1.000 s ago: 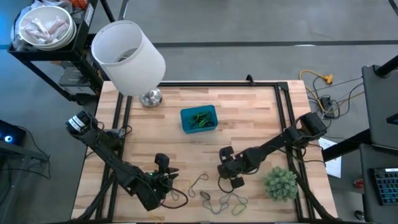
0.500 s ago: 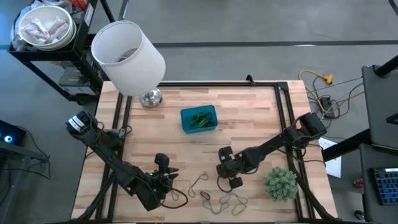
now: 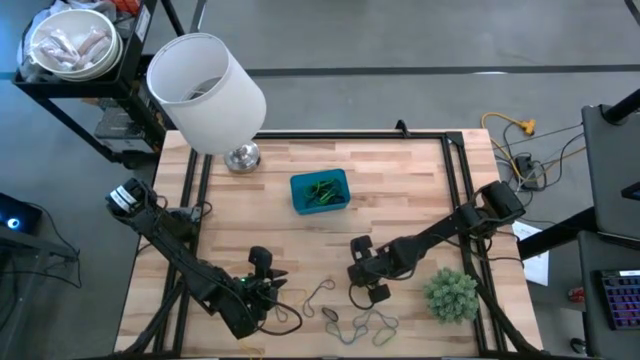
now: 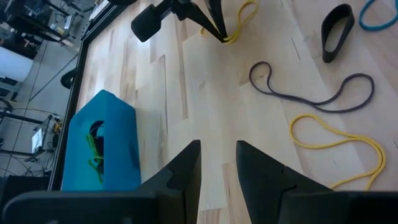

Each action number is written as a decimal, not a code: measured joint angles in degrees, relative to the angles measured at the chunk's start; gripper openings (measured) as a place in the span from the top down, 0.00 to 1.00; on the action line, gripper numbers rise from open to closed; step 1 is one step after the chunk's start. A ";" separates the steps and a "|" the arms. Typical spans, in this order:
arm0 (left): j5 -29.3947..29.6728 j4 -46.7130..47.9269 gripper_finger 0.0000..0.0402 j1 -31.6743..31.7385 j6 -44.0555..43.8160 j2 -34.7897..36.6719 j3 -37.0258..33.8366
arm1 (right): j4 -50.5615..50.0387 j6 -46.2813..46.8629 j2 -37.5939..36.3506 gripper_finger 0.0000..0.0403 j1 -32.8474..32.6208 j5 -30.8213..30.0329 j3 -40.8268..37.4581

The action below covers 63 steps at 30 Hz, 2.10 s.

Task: Pick and place rubber bands into bin
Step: Put the yellow rubber band into the blue bin

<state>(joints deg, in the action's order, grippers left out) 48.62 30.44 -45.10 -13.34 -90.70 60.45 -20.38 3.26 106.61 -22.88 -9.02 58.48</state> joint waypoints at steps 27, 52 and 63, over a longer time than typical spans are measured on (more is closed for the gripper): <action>0.00 -0.08 0.79 0.00 -1.36 0.00 -0.87 | -3.50 -16.45 -2.85 0.98 0.33 -32.82 10.09; -0.02 -0.02 0.79 0.01 -1.33 0.00 -0.87 | -2.73 -27.81 -2.99 0.98 20.99 -37.73 20.02; -0.02 -0.01 0.79 0.02 -1.31 0.00 -0.87 | -0.08 -27.77 -2.97 0.98 25.88 -32.40 19.87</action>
<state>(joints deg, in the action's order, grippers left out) 48.60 30.42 -45.08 -14.66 -90.70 59.57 -20.47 -24.51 103.63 3.00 -41.42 78.35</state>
